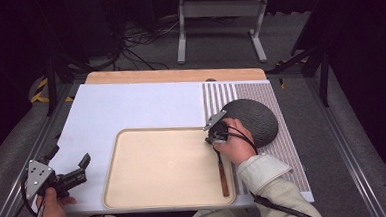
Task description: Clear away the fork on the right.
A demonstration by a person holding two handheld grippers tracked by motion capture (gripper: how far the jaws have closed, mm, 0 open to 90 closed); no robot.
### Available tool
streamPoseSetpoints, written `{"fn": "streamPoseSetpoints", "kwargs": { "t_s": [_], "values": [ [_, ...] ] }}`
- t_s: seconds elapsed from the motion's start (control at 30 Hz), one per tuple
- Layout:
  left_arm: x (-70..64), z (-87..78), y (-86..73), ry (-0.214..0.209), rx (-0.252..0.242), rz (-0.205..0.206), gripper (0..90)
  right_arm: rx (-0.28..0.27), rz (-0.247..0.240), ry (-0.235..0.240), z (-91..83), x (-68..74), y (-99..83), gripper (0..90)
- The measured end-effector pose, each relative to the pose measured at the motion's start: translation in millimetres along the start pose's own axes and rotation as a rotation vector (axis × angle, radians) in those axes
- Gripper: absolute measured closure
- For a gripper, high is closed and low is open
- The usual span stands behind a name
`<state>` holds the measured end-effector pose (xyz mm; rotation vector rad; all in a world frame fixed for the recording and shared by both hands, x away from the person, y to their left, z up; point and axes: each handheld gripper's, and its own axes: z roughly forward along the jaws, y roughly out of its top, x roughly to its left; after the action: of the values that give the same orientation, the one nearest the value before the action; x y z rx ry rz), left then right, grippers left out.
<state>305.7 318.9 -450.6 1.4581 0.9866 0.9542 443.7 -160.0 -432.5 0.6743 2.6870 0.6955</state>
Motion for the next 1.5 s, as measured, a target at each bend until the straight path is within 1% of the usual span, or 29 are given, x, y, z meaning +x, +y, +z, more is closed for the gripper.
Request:
{"fn": "streamPoseSetpoints", "kwargs": {
  "t_s": [0.13, 0.2, 0.43, 0.53, 0.6, 0.63, 0.73, 0.77, 0.8, 0.87, 0.93, 0.97, 1.0, 1.03, 1.13, 1.17, 1.2, 1.3, 1.5],
  "values": [
    [0.0, 0.0, 0.0, 0.000, 0.000, 0.000, 0.5, 0.004, 0.004, -0.004, -1.5, -2.6, -2.5, 90.0],
    [0.0, 0.0, 0.1, 0.000, 0.000, 0.000, 0.5, 0.004, 0.014, -0.008, -2.0, -3.8, -3.8, 90.0],
    [0.0, 0.1, 0.1, -0.001, 0.000, 0.000, 0.5, 0.003, 0.019, -0.012, -3.5, -6.5, -6.6, 90.0],
    [0.0, 0.1, 0.2, -0.001, 0.000, 0.000, 0.5, -0.012, 0.027, -0.013, -5.4, -5.3, -5.0, 90.0],
    [-0.1, 0.2, 0.1, -0.001, 0.000, 0.000, 0.5, -0.024, 0.022, -0.012, -8.3, -5.0, -3.4, 89.9],
    [0.0, 0.2, 0.1, -0.001, 0.001, 0.000, 0.5, -0.030, 0.024, -0.010, -10.0, -4.7, -2.3, 88.4],
    [0.0, -0.1, 0.1, 0.000, -0.001, -0.001, 0.5, -0.062, 0.039, 0.000, -16.0, -3.1, 1.0, 81.9],
    [0.1, -0.2, 0.1, -0.002, 0.000, 0.000, 0.5, -0.064, 0.037, -0.001, -18.0, -2.9, 1.8, 79.2],
    [0.2, -0.3, 0.1, -0.002, -0.001, -0.001, 0.5, -0.077, 0.042, 0.006, -20.1, -2.4, 2.8, 75.1],
    [0.2, -0.3, 0.2, -0.002, -0.001, -0.001, 0.5, -0.103, 0.056, 0.011, -24.6, -0.9, 4.9, 63.7],
    [-0.1, -0.1, 0.4, -0.002, -0.003, -0.001, 0.5, -0.144, 0.077, 0.028, -29.2, 0.7, 7.2, 50.1],
    [-0.2, -0.1, 0.4, -0.003, -0.001, 0.000, 0.5, -0.160, 0.086, 0.038, -30.8, 1.5, 8.1, 41.1],
    [-0.4, 0.1, 0.0, -0.003, -0.003, -0.001, 0.5, -0.189, 0.091, 0.038, -32.1, 2.4, 9.2, 35.5],
    [-0.1, -0.2, -0.1, -0.003, 0.000, -0.001, 0.5, -0.223, 0.088, 0.035, -34.6, 3.5, 11.3, 27.2],
    [0.3, -0.9, 0.2, 0.003, -0.006, -0.006, 0.5, -0.255, 0.064, 0.034, -40.5, 4.0, 14.7, 21.3],
    [0.2, -1.4, 0.2, 0.001, -0.002, -0.001, 0.5, -0.267, 0.055, 0.030, -42.7, 4.2, 15.8, 18.7],
    [0.2, -1.4, 0.2, 0.001, -0.002, -0.001, 0.5, -0.267, 0.055, 0.030, -42.7, 4.2, 15.8, 18.7],
    [0.4, -1.5, 0.2, 0.002, -0.004, -0.005, 0.5, -0.296, 0.039, 0.032, -52.4, 5.6, 18.4, 17.6],
    [0.4, -1.4, 0.1, 0.001, -0.005, -0.006, 0.5, -0.333, 0.029, 0.028, -65.4, 5.8, 16.9, 16.6]
  ]
}}
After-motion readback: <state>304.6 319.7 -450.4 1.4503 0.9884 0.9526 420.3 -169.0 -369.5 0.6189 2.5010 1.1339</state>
